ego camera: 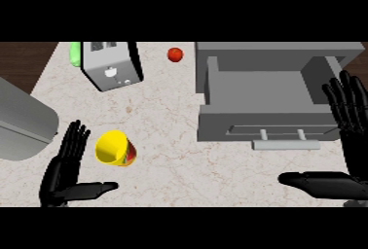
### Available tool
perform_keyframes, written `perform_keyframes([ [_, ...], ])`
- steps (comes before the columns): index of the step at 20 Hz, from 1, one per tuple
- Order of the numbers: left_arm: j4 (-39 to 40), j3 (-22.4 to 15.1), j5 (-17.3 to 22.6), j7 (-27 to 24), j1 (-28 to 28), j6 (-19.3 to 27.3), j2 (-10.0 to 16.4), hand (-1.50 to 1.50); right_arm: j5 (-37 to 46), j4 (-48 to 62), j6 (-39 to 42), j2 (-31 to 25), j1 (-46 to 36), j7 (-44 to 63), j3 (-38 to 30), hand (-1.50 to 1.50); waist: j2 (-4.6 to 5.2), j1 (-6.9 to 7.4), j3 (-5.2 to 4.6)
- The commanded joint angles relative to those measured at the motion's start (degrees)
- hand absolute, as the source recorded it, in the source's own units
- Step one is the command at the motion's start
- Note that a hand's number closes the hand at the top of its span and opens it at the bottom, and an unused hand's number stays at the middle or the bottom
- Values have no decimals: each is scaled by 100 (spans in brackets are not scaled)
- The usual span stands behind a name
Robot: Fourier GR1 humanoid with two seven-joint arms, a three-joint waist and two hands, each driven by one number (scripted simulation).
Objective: Pick up the cup, place it into the drawer and close the drawer
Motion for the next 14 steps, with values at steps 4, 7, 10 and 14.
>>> perform_keyframes([
  [4,1540,231,-106,-998,-470,-171,87,-150,60,992,59,-51,-550,-463,-199,-150,8,31,1],
  [7,2300,361,-129,-1568,-693,-206,137,-150,57,-127,118,53,80,95,39,-150,-3,1,0],
  [10,3508,608,-168,-2305,-1172,-400,407,-150,208,-5,-47,276,68,-41,218,-150,2,-11,-2],
  [14,4279,642,-215,-2884,-1566,-273,288,-150,-12,-204,135,109,51,107,11,-150,1,-20,-2],
])
